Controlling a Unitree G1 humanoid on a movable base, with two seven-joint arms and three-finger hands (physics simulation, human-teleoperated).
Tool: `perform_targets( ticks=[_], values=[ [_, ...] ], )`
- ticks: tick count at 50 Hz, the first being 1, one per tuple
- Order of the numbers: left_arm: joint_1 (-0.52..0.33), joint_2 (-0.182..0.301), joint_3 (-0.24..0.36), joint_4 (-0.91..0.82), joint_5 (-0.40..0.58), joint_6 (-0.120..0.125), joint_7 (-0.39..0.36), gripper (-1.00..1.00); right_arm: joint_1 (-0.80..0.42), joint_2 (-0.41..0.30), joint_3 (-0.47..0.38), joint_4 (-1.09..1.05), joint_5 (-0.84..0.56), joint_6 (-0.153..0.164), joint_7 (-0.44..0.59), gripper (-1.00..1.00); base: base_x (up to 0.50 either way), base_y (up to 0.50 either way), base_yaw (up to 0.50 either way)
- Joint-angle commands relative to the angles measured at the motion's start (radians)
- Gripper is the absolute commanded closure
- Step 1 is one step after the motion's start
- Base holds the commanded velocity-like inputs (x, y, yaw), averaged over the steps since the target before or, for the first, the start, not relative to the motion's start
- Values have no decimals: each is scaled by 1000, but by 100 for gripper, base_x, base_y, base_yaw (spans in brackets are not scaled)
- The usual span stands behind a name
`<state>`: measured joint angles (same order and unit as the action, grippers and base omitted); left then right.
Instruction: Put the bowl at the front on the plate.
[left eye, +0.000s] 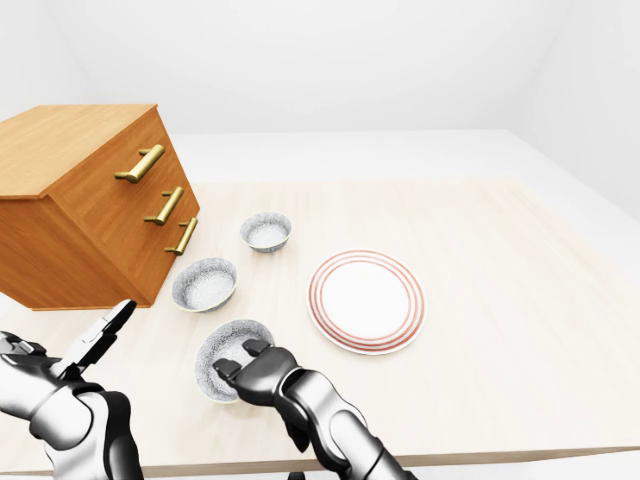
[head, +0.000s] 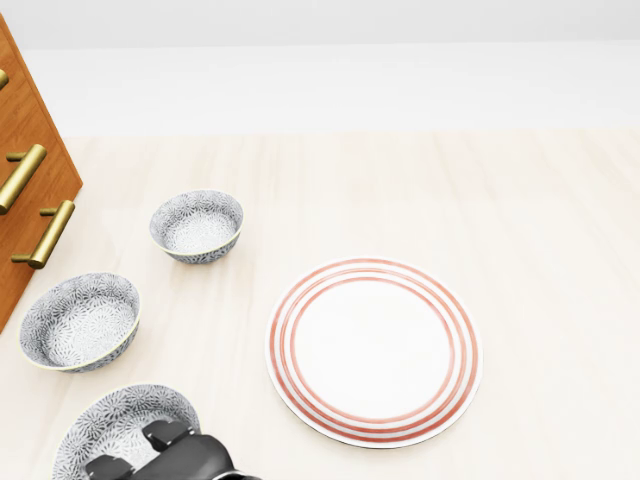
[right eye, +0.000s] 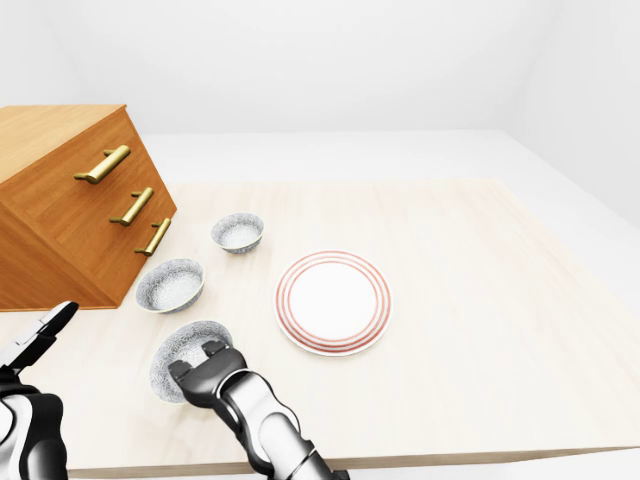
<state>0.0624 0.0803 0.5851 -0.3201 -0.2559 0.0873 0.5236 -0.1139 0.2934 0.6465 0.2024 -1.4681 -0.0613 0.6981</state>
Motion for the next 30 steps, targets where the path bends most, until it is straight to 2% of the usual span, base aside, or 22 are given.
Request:
perform_targets(
  ticks=[1, 6, 16, 30],
  values=[
    [-1, 1, 0, 0, -1, 0, 0, -100, 3, 7, -3, 30, 26, 35, 0, -100, 0, 0, 0],
    [-3, 1, -1, 5, -1, 0, 0, -100, -1, 13, -5, 29, 44, 53, 0, -100, 0, 0, 0],
    [-4, 2, -2, 5, -4, 0, 0, -100, -14, 25, -3, 65, 56, 58, 0, -100, 0, 0, 0],
    [0, 2, 0, -4, -8, 0, 0, -100, -15, 23, -26, 170, 83, 29, 0, -100, 0, 0, 0]
  ],
)
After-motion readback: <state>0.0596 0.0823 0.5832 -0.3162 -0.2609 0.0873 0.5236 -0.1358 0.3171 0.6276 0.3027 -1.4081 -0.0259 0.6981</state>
